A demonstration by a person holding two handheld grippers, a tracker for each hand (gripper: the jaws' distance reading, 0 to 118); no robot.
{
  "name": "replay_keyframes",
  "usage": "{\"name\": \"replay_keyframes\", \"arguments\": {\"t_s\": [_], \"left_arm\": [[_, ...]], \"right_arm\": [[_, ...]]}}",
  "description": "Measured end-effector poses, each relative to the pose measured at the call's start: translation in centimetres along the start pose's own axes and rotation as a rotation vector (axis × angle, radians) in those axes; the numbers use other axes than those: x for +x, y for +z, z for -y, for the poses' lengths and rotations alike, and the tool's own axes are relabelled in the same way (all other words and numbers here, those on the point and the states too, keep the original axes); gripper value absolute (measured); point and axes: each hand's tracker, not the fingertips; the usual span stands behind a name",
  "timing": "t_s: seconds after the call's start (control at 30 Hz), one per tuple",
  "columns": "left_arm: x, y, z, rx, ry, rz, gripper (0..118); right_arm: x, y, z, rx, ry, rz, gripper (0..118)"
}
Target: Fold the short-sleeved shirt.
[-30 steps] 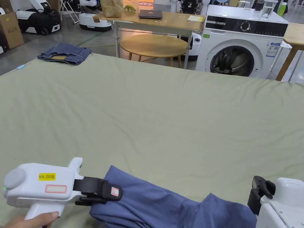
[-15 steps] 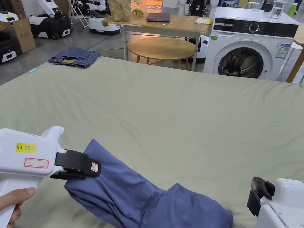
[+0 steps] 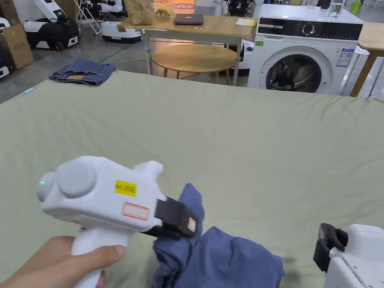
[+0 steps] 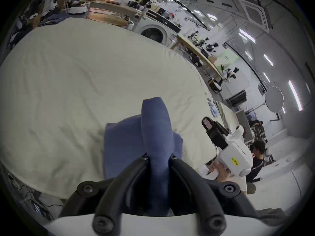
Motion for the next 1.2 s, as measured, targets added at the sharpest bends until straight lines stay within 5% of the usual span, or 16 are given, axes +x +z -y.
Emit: {"name": "replay_keyframes", "arguments": {"t_s": [0.5, 0.67, 0.87, 0.93, 1.0, 1.2], "left_arm": [[1.5, -17.1, 1.5, -0.189, 0.034, -0.076, 6], [1.6, -14.8, 1.2, -0.153, 0.086, 0.048, 41], [2.2, -10.5, 0.8, -0.055, 0.037, 0.113, 43], [2.1, -10.2, 0.7, -0.032, 0.025, 0.123, 37], [1.7, -10.9, 0.7, -0.025, 0.002, 0.127, 9], [0.0, -17.3, 2.3, -0.145, 0.072, 0.302, 0]], "right_arm": [[2.2, 1.5, 0.4, -0.015, -0.017, 0.064, 0], [2.4, 1.6, 0.4, -0.020, -0.025, 0.070, 0], [2.3, 1.9, 0.2, -0.008, -0.023, 0.068, 0], [2.2, 1.9, 0.2, -0.010, -0.028, 0.061, 0], [2.1, 1.9, 0.3, -0.009, -0.031, 0.059, 0], [2.0, 1.9, 0.4, -0.008, -0.028, 0.057, 0]]}}
